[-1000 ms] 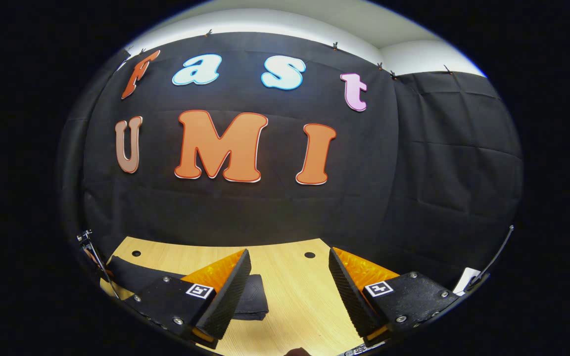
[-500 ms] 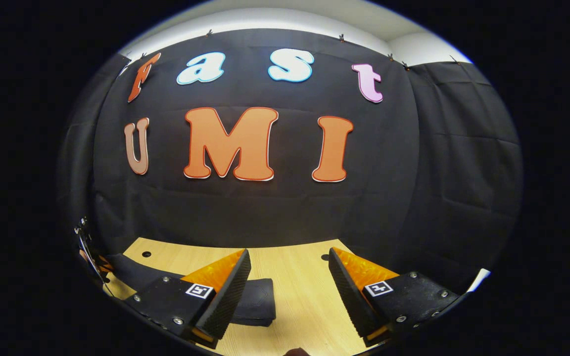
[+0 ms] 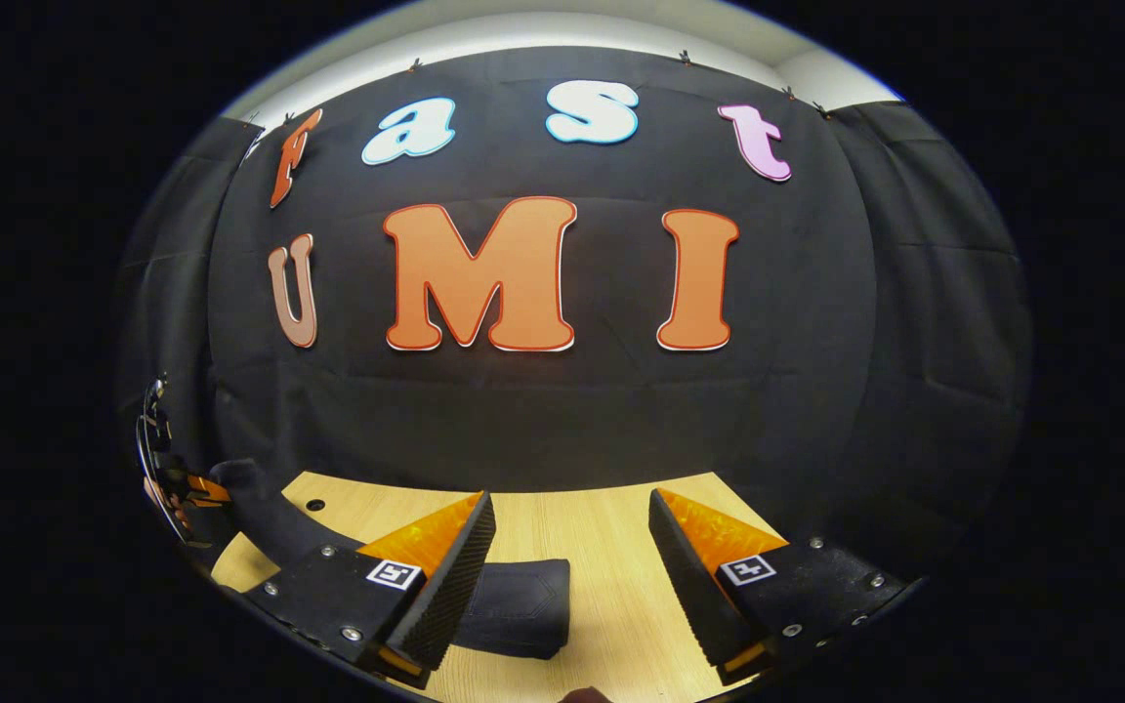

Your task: Grasp the waist and the cuffs of the jeans and fold them to make the two legs overlap; first hold the waist and fold one-third of the jeans toward the cuffs, then hold the cuffs and fold the remaining one-third in the same direction to finish folding.

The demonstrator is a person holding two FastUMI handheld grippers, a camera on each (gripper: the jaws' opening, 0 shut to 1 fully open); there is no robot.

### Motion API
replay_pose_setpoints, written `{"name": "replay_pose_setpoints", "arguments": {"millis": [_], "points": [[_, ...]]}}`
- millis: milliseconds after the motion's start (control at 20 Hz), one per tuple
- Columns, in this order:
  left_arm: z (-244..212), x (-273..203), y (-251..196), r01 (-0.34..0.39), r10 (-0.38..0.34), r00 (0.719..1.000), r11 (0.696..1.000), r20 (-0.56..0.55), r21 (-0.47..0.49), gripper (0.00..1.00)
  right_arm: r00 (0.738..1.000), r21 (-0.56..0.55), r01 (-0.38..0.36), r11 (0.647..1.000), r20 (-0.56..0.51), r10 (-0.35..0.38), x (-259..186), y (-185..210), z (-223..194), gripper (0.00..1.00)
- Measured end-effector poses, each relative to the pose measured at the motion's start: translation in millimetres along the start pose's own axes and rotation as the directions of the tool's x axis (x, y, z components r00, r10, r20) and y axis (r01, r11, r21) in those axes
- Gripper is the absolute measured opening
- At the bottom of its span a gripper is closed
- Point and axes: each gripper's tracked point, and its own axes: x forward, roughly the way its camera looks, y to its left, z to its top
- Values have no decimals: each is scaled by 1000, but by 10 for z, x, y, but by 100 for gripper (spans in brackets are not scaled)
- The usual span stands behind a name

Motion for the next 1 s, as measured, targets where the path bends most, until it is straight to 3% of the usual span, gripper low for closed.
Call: {"name": "replay_pose_setpoints", "arguments": {"millis": [250,300,350,550,600,700,800,950,1000], "points": [[16,-294,-737,100,-103,994,992,39,80,10,999,22,-44,999,-13,44,121,10,-72,95],[-10,-361,-933,120,-125,991,988,41,99,10,999,23,-49,999,-17,50,136,0,-108,100],[-30,-400,-1089,137,-143,989,984,44,111,10,998,24,-57,998,-18,58,143,4,-130,95],[-219,-605,-1774,207,-215,976,964,32,167,10,997,14,-71,997,-32,72,157,-89,-227,95],[-267,-632,-1902,218,-226,974,960,27,176,10,997,16,-71,997,-34,72,158,-131,-241,100],[-379,-667,-2152,239,-246,969,951,11,197,10,997,24,-72,997,-39,73,150,-223,-263,96],[-514,-668,-2405,258,-262,965,943,-9,211,10,996,31,-71,997,-41,73,139,-337,-283,100],[-765,-647,-2681,266,-263,964,936,-46,229,10,996,38,-65,997,-56,67,129,-524,-332,95],[-866,-634,-2763,268,-260,963,935,-66,233,10,996,38,-67,997,-56,69,123,-565,-334,100]]}}
